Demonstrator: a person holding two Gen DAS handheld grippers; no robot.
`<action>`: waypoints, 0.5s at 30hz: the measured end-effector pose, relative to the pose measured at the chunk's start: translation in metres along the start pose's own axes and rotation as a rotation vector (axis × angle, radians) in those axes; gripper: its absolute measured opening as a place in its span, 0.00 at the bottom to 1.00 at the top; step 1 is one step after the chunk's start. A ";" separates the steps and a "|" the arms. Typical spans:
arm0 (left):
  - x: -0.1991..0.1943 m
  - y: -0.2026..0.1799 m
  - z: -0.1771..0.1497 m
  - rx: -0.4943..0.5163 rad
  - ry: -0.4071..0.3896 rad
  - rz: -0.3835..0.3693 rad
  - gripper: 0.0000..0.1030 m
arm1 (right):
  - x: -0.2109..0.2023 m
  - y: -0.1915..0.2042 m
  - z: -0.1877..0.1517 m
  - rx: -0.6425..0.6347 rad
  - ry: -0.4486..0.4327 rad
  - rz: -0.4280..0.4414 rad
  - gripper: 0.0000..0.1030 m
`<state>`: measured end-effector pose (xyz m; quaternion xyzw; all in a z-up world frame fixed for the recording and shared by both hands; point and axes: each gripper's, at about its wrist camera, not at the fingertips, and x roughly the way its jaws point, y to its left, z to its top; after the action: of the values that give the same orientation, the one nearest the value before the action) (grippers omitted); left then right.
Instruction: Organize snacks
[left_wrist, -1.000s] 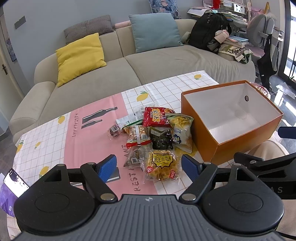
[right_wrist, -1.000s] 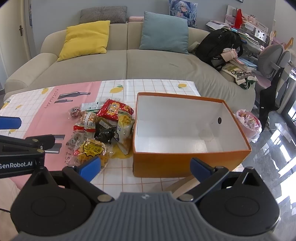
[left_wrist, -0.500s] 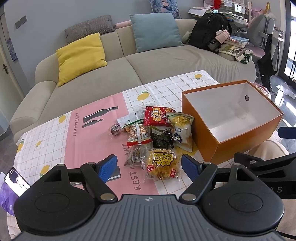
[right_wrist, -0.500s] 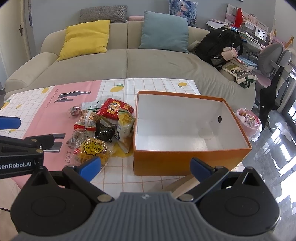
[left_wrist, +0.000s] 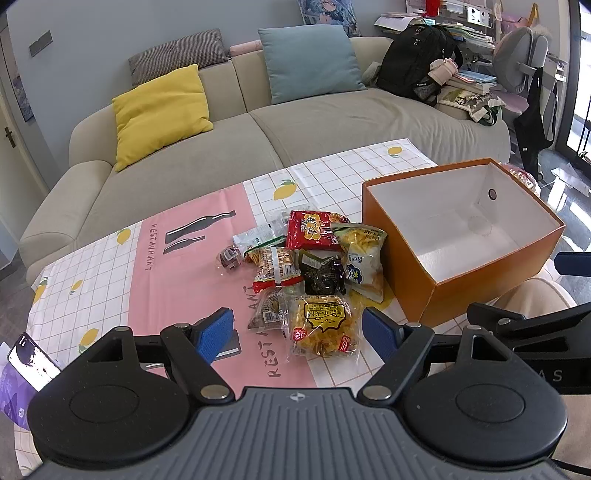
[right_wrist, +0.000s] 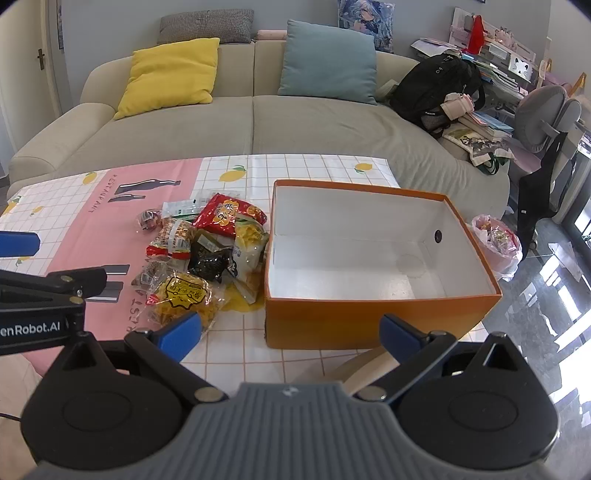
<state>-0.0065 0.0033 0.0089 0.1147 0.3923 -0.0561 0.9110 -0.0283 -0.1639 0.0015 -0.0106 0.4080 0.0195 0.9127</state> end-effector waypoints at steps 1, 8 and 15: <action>0.000 0.000 0.000 0.000 0.000 0.000 0.91 | 0.000 0.000 0.000 0.000 0.000 0.000 0.97; 0.001 -0.001 -0.002 0.005 0.008 -0.007 0.91 | 0.001 -0.001 0.000 0.000 0.003 0.000 0.97; 0.005 0.012 0.002 -0.016 0.022 -0.036 0.83 | 0.003 -0.004 -0.003 0.011 -0.048 0.066 0.97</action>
<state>0.0004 0.0147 0.0082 0.1010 0.4048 -0.0682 0.9062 -0.0288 -0.1677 -0.0029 0.0083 0.3860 0.0473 0.9212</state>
